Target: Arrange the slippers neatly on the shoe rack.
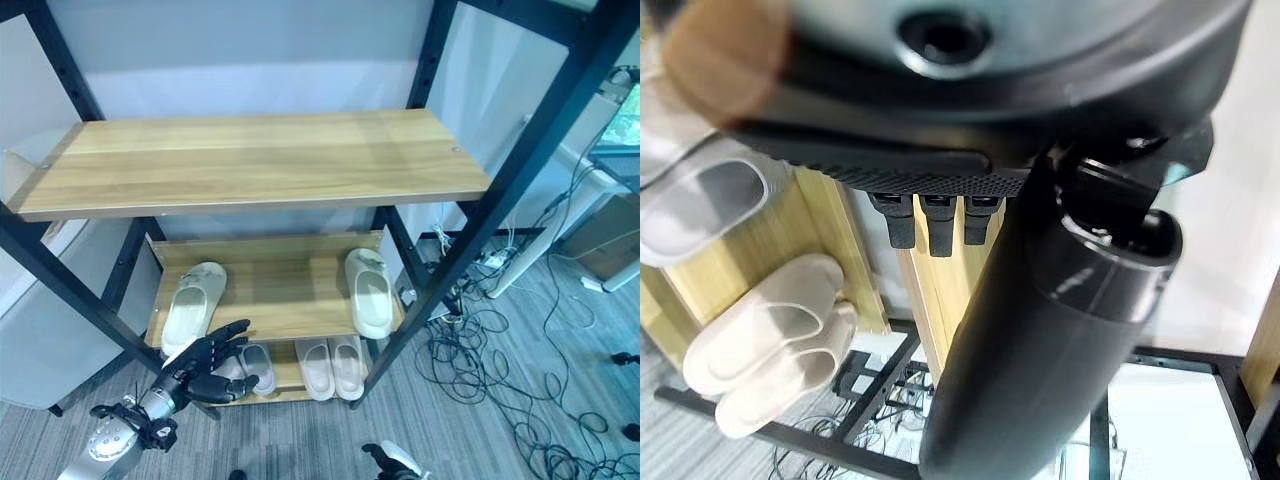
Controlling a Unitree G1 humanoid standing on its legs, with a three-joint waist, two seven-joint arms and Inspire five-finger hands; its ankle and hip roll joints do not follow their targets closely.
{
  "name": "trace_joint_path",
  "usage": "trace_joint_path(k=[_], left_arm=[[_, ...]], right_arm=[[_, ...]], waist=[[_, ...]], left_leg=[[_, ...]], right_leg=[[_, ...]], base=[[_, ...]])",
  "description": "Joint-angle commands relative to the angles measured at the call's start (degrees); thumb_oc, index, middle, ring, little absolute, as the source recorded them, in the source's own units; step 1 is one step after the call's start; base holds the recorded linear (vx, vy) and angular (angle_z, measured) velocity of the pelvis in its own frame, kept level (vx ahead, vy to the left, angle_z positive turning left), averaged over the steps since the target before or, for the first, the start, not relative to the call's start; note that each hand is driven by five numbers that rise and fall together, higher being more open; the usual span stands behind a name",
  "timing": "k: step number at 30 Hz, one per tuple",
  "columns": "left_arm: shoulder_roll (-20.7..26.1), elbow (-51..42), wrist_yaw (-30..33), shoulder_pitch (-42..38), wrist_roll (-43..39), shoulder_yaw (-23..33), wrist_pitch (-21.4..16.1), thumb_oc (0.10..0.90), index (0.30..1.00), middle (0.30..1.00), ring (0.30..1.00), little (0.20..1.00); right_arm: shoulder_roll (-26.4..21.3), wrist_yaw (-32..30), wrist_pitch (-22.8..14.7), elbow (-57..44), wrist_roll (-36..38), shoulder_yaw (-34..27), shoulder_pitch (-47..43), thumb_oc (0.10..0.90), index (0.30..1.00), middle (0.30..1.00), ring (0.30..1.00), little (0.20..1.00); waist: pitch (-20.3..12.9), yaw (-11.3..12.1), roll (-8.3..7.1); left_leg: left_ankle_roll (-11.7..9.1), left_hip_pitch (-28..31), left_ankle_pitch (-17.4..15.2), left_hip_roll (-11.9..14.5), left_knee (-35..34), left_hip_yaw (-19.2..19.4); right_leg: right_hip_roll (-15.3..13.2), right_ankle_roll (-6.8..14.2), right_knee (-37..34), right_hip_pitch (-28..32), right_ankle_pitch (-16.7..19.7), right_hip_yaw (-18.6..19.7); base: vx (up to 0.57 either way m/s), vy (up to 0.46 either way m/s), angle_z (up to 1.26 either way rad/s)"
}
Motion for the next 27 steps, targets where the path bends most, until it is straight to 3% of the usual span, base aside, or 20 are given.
trace_joint_path(k=[1, 9, 16, 20, 27], left_arm=[[0.36, -7.35, -1.16, -4.70, -3.91, 0.51, -5.70, 0.800, 0.900, 0.900, 0.900, 0.900], [-0.14, -13.81, 2.47, -7.36, -3.12, 4.90, -8.14, 0.800, 0.900, 0.900, 0.900, 0.900], [1.71, -16.18, 7.83, -10.22, 6.14, 8.78, -10.99, 0.800, 0.900, 0.900, 0.900, 0.900], [5.49, -17.46, 10.76, -11.25, 14.51, 12.05, -12.13, 0.800, 0.900, 0.900, 0.900, 0.900], [9.71, -15.95, 15.49, -9.11, 25.01, 18.82, -12.03, 0.800, 0.900, 0.900, 0.900, 0.900]], right_arm=[[-1.82, -0.78, -0.99, -1.25, -0.84, 1.48, -1.70, 0.800, 0.900, 0.900, 0.900, 0.900], [-1.03, -1.10, -0.94, -0.80, -1.23, 1.65, -1.92, 0.800, 0.900, 0.900, 0.900, 0.900], [-0.68, -1.23, -1.23, -0.69, -0.87, 1.84, -2.27, 0.800, 0.900, 0.900, 0.900, 0.900], [-0.76, -1.09, -1.55, -0.43, -0.75, 1.70, -2.02, 0.800, 0.900, 0.900, 0.900, 0.900], [-1.46, 0.22, -1.86, -0.68, -0.46, 1.07, -1.51, 0.800, 0.900, 0.900, 0.900, 0.900]], waist=[[-2.93, -0.35, -1.74], [-3.21, 0.30, -2.36], [-3.44, 0.65, -2.83], [-3.68, 0.80, -2.72], [-4.00, 0.86, -2.55]], left_leg=[[-0.41, -3.34, -0.47, -1.84, 0.13, 3.75], [-0.53, -3.26, -0.64, -1.85, 0.13, 3.71], [-0.66, -3.24, -0.72, -1.74, 0.13, 3.94], [-0.75, -3.10, -0.84, -1.71, 0.13, 4.08], [-1.00, -2.96, -0.85, -1.65, 0.13, 4.36]], right_leg=[[-2.26, 5.01, 0.73, -0.94, -2.95, -0.92], [-2.47, 5.01, 0.73, -0.87, -2.86, -1.15], [-2.52, 4.98, 0.73, -1.07, -2.56, -1.02], [-2.59, 4.99, 0.73, -0.96, -2.56, -1.13], [-2.78, 5.09, 0.73, -1.00, -2.54, -1.32]], base=[[0.00, 0.000, 0.00], [0.00, 0.000, 0.00], [0.00, 0.000, 0.00], [0.00, 0.000, 0.00], [0.00, 0.000, 0.00]])
